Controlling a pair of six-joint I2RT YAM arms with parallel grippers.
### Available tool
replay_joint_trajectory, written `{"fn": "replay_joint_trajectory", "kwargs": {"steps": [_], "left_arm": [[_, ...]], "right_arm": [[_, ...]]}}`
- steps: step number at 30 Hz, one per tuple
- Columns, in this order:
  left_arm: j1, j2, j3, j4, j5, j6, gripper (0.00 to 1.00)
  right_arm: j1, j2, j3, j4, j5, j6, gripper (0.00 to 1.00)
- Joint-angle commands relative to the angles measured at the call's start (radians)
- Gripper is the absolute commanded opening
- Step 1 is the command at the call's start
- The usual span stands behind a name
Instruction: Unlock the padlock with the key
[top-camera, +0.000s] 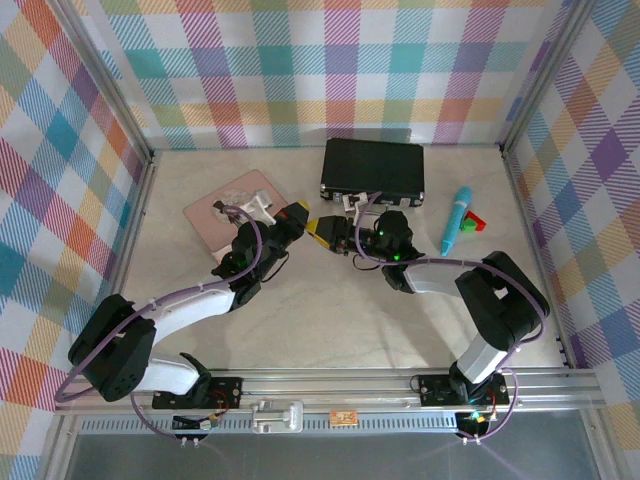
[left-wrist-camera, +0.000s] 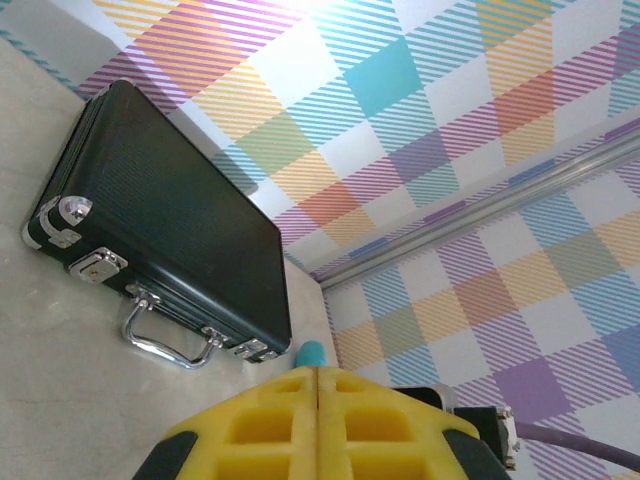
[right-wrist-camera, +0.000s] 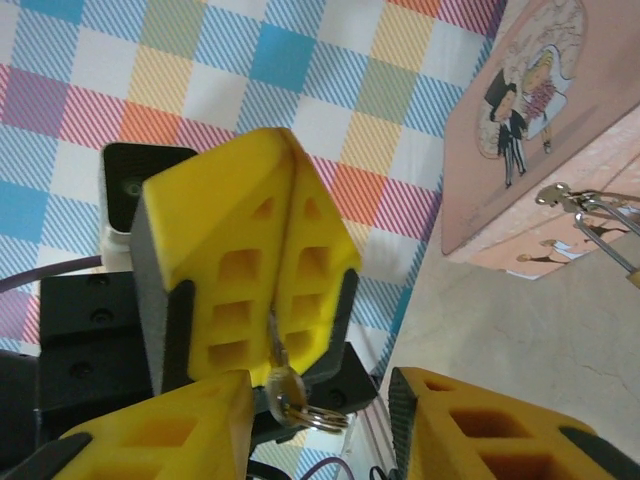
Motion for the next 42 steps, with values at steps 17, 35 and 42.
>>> {"fn": "replay_joint_trajectory", "kwargs": {"steps": [17, 35, 42], "left_arm": [[-0.046, 0.012, -0.052, 0.141, -0.083, -0.035, 0.00], [-0.052, -0.008, -0.095, 0.187, -0.186, -0.054, 0.00], [-0.052, -0.017, -0.106, 0.187, -0.204, -0.061, 0.00]], "right_arm": [[0.014, 0.075, 0.017, 0.232, 0.033, 0.099, 0.04], [0.052, 0.123, 0.007, 0.302, 0.072, 0.153, 0.18], [0.053, 0.122, 0.002, 0.300, 0.079, 0.158, 0.23]]}}
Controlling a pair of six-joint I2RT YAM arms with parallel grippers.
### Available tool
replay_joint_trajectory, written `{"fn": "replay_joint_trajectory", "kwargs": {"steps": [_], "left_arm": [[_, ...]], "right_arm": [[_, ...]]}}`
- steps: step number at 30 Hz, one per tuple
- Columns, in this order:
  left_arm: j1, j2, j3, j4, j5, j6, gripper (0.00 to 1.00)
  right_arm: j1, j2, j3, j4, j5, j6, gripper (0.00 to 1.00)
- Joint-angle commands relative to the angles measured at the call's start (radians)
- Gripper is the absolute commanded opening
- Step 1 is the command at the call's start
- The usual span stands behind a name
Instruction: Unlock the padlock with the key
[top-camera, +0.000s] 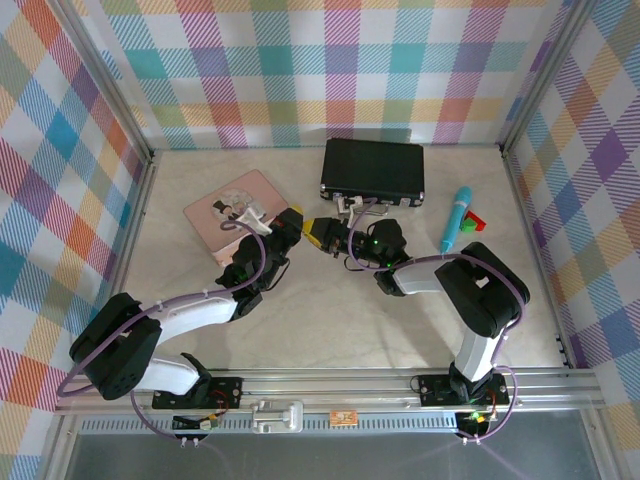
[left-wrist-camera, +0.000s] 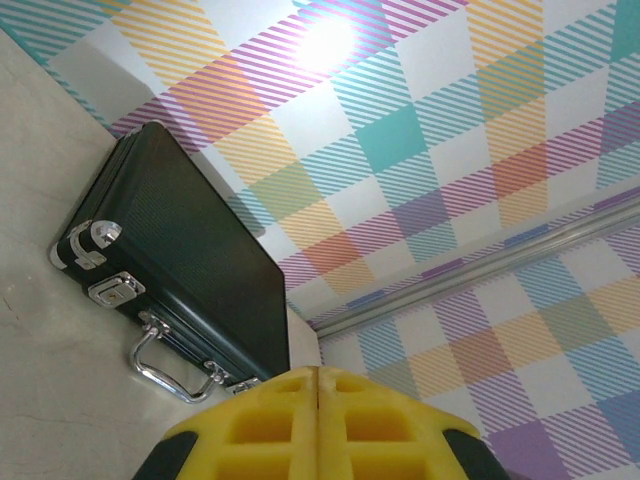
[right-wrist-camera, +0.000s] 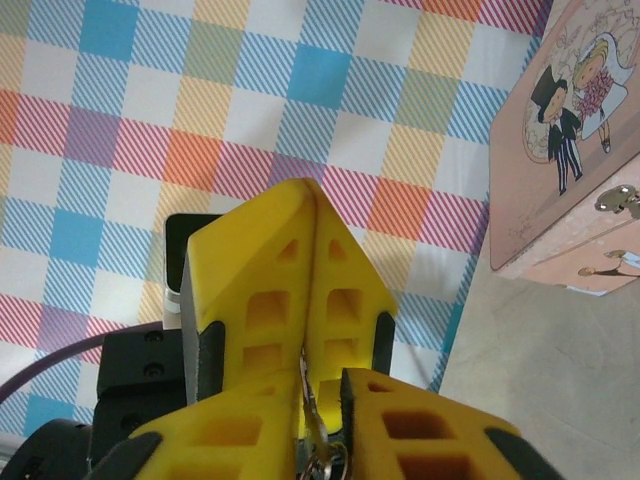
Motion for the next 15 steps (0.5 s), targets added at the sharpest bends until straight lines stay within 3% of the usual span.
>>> {"fn": "replay_joint_trajectory", "kwargs": {"steps": [1, 15], "left_arm": [[-0.008, -0.027, -0.016, 0.044, -0.036, -0.002, 0.00], [-0.007, -0.026, -0.007, 0.046, -0.039, -0.005, 0.00]], "right_arm": [[0.006, 0.004, -0.003, 0.066, 0.014, 0.005, 0.26], [0.012, 0.009, -0.002, 0.066, 0.006, 0.010, 0.17]]}}
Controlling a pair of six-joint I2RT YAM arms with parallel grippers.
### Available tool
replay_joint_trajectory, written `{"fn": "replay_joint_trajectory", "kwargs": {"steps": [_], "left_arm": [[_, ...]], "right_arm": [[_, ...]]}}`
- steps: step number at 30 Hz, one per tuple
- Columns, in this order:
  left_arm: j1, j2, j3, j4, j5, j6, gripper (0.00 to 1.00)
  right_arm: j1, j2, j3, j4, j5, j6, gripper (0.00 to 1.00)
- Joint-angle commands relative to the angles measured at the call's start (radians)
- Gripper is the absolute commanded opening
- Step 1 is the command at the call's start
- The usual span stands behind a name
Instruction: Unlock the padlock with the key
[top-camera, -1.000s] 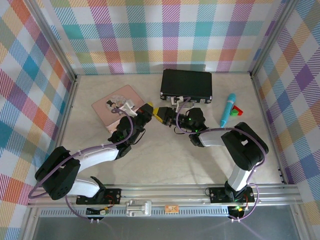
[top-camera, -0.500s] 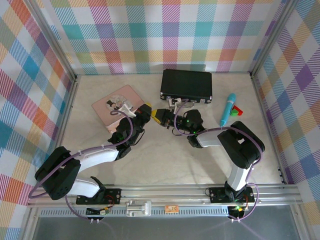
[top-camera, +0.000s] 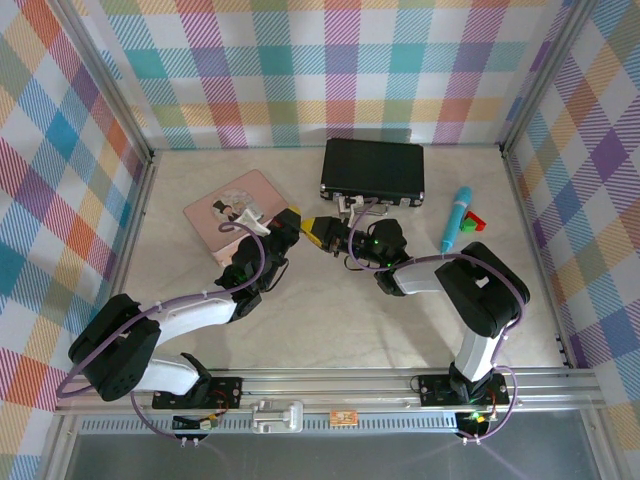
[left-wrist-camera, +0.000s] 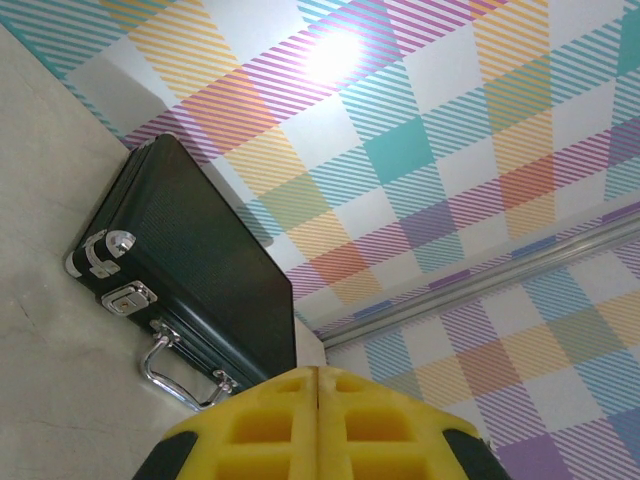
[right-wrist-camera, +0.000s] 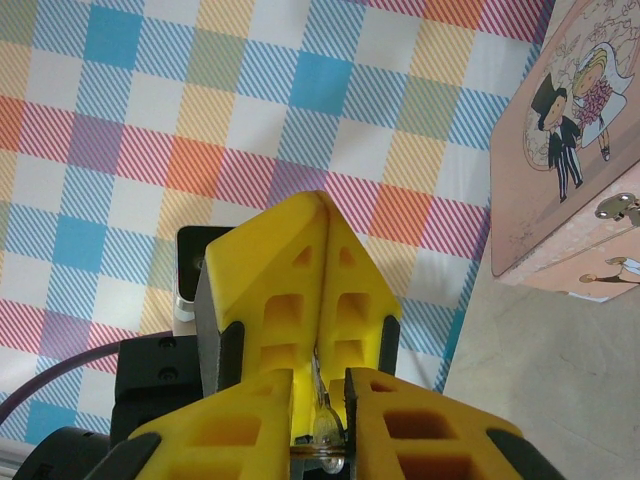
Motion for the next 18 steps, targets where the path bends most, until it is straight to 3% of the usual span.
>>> {"fn": "replay_joint_trajectory", "kwargs": {"steps": [1, 6, 12, 18], "left_arm": [[-0.007, -0.020, 0.001, 0.047, -0.015, -0.005, 0.00], [-0.007, -0.022, 0.005, 0.049, -0.017, -0.007, 0.00], [-0.007, -0.028, 0.010, 0.044, -0.018, -0.003, 0.00], [-0.007, -0.048, 0.005, 0.024, -0.029, 0.006, 0.00]], "right_arm": [[0.012, 0.008, 0.000, 0.058, -0.004, 0.006, 0.20], [0.015, 0.011, 0.004, 0.039, -0.009, 0.004, 0.26], [0.018, 0.016, 0.003, 0.039, -0.008, 0.006, 0.19], [0.018, 0.015, -0.012, 0.042, -0.003, 0.010, 0.21]]}}
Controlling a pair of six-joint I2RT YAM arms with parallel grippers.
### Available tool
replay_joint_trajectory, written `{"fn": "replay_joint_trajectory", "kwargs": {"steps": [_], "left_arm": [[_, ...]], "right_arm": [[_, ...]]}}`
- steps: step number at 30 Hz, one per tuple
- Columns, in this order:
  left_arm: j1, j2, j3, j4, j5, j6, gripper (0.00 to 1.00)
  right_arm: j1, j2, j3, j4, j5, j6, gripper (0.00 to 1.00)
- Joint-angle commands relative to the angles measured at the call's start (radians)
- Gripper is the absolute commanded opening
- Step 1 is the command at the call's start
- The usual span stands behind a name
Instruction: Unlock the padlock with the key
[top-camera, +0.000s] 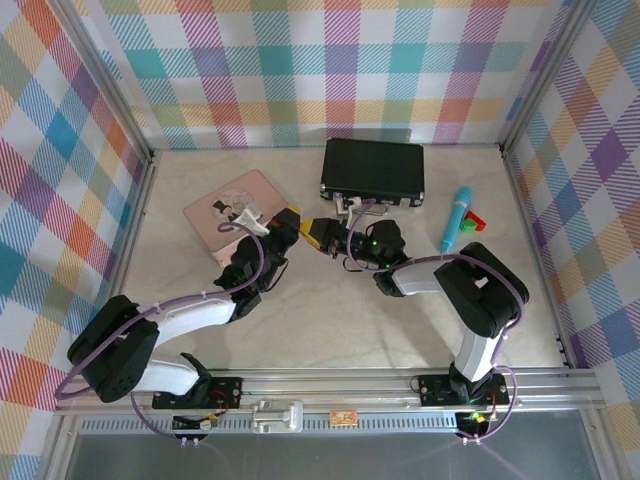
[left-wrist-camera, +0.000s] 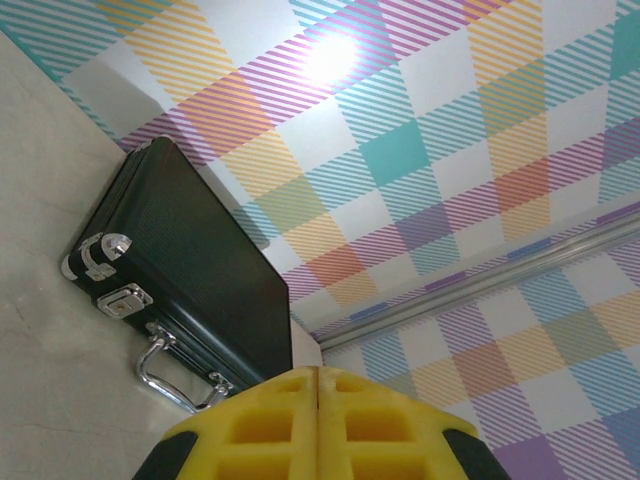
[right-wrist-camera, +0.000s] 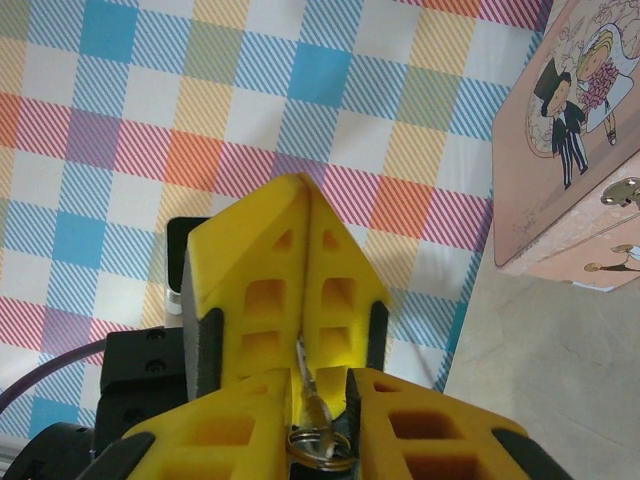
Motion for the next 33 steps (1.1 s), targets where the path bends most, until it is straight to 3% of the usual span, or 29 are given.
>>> {"fn": "replay_joint_trajectory", "kwargs": {"steps": [1, 4, 16, 24, 33], "left_arm": [[-0.007, -0.035, 0.003, 0.022, -0.031, 0.006, 0.00], [-0.007, -0.037, 0.004, 0.020, -0.034, 0.006, 0.00], [-0.009, -0.011, 0.013, 0.025, -0.012, -0.014, 0.00], [-0.013, -0.002, 0.012, 0.038, -0.017, -0.023, 0.00], [-0.015, -0.009, 0.010, 0.035, -0.030, -0.022, 0.00]], "right_arm": [[0.006, 0.013, -0.014, 0.047, -0.001, 0.003, 0.23], [0.007, 0.013, -0.019, 0.049, 0.004, 0.004, 0.25], [0.006, 0.020, -0.005, 0.081, 0.005, 0.001, 0.10], [0.012, 0.020, 0.003, 0.069, -0.002, -0.006, 0.21], [0.023, 0.021, 0.001, 0.060, -0.007, -0.013, 0.12]]}}
